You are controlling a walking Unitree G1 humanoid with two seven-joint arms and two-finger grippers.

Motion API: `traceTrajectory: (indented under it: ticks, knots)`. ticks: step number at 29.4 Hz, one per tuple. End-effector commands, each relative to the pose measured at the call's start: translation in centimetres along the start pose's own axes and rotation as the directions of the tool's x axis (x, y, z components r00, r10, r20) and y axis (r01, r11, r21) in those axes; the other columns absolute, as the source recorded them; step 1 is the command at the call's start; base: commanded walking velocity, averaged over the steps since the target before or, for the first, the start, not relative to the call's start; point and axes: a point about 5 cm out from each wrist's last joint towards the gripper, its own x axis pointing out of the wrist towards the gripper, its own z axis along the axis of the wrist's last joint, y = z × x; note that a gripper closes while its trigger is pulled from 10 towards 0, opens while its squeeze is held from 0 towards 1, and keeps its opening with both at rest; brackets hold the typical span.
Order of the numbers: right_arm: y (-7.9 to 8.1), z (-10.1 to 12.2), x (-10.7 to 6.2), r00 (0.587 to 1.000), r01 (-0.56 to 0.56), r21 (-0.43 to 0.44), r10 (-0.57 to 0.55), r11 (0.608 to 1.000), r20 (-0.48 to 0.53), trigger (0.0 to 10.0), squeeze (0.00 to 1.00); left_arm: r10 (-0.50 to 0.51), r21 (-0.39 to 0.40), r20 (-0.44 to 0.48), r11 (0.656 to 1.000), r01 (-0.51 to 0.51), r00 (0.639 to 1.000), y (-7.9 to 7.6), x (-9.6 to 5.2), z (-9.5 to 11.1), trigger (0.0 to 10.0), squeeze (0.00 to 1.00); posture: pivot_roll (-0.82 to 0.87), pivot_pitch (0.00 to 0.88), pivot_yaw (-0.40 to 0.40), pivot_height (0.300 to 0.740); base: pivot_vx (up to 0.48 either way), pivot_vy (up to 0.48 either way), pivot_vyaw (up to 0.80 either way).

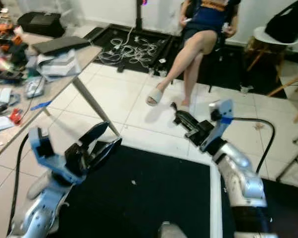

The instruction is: Picking trash to rubbish bin

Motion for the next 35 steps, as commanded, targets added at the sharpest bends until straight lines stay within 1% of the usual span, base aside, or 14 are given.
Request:
traceTrajectory:
  ticks: [1,7,20,23,35]
  knots:
    - [0.4,-0.5,0.1,1.0,-0.015,0.002,0.015,1.0,-0.013,10.0,0.0,0.007,-0.024,-0.015,1.0,-0.007,1.0,0.0,-0.5,-0.4,10.0,0.0,-0.01,0.0,-0.035,0.74,0.0,0.0,-0.8]
    - [0.4,-0.6,0.1,1.0,-0.02,-0.004,0.02,1.0,-0.02,10.0,0.0,0.005,-0.032,-0.026,0.999,-0.006,1.0,0.1,-1.0,-0.8,10.0,0.0,-0.01,0.0,-0.035,0.74,0.0,0.0,-0.8]
    - [0.4,-0.6,0.1,0.999,-0.025,-0.017,0.024,1.0,-0.033,10.0,0.0,0.009,-0.031,-0.037,0.999,-0.011,0.999,0.4,-1.4,-1.2,10.0,0.0,-0.01,0.0,-0.033,0.74,0.0,0.0,-0.8]
    - [0.5,-0.7,0.0,0.999,-0.027,-0.022,0.026,0.999,-0.036,10.0,0.0,0.011,-0.036,-0.05,0.999,-0.012,0.999,0.6,-1.6,-1.6,10.0,0.0,-0.01,0.0,-0.033,0.74,0.0,0.0,-0.8]
    - [0.5,-0.7,0.1,0.999,-0.032,-0.029,0.031,0.999,-0.043,10.0,0.0,0.007,-0.04,-0.061,0.999,-0.009,0.998,0.7,-1.9,-2.0,10.0,0.0,-0.01,0.0,-0.033,0.74,0.0,0.0,-0.8]
